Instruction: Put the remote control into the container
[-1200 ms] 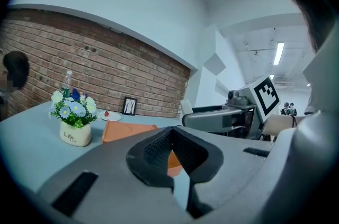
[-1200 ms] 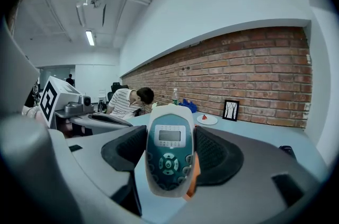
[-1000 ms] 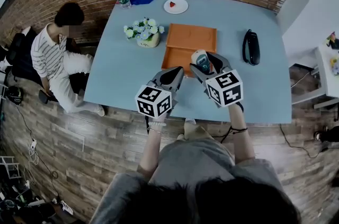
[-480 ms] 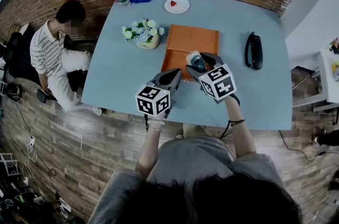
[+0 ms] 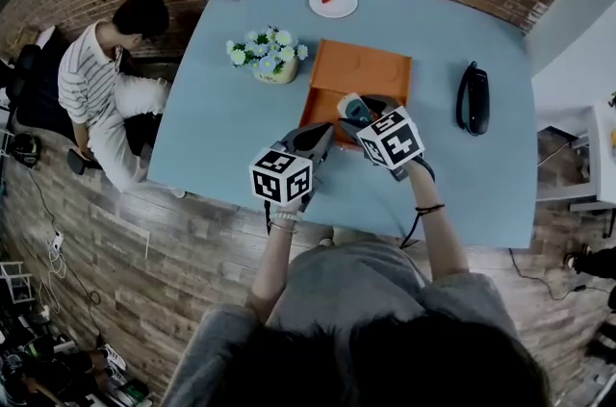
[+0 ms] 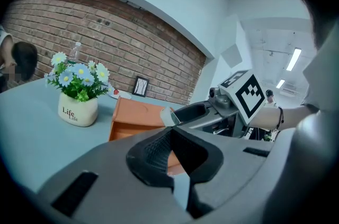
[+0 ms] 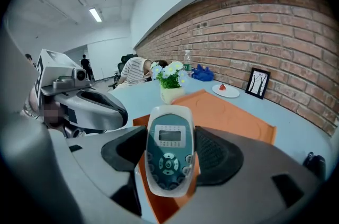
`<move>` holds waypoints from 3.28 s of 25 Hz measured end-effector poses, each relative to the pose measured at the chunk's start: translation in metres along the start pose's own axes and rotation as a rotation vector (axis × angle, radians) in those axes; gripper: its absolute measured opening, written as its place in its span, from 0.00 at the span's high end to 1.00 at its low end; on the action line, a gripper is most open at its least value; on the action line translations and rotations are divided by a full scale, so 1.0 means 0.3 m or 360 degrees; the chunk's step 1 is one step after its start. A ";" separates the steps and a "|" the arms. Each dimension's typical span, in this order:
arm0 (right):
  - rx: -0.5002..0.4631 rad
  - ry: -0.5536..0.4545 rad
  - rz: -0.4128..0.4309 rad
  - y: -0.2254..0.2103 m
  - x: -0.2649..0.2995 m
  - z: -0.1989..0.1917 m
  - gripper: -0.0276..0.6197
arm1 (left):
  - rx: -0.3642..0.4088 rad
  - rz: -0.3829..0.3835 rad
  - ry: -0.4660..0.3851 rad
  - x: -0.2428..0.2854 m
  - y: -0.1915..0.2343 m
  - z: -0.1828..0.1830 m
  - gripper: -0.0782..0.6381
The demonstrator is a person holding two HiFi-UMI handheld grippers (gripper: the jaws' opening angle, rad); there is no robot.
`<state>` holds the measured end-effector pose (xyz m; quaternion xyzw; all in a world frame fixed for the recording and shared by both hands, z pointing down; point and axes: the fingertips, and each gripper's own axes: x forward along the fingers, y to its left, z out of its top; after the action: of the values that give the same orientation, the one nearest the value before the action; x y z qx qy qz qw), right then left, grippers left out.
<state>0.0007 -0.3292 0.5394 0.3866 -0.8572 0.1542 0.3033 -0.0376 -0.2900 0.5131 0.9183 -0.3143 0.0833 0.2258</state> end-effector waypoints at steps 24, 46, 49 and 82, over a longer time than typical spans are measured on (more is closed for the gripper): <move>-0.0067 0.0538 0.0117 0.000 0.254 -0.171 0.51 | -0.0121 -0.0041 0.0124 0.032 0.066 -0.062 0.89; -0.0152 0.0653 0.0131 0.015 0.284 -0.204 0.51 | -0.0149 -0.0008 0.0108 0.012 0.075 -0.062 0.89; -0.0100 0.0628 0.0117 0.015 0.284 -0.201 0.50 | -0.0147 -0.0011 0.0104 0.010 0.071 -0.060 0.89; 0.0047 -0.0004 0.0035 0.020 0.059 -0.020 0.84 | -0.0025 0.0020 -0.0020 -0.029 -0.019 -0.019 0.89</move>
<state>-0.0106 -0.3324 0.5550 0.3818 -0.8594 0.1695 0.2947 -0.0411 -0.2785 0.5136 0.9150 -0.3221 0.0764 0.2306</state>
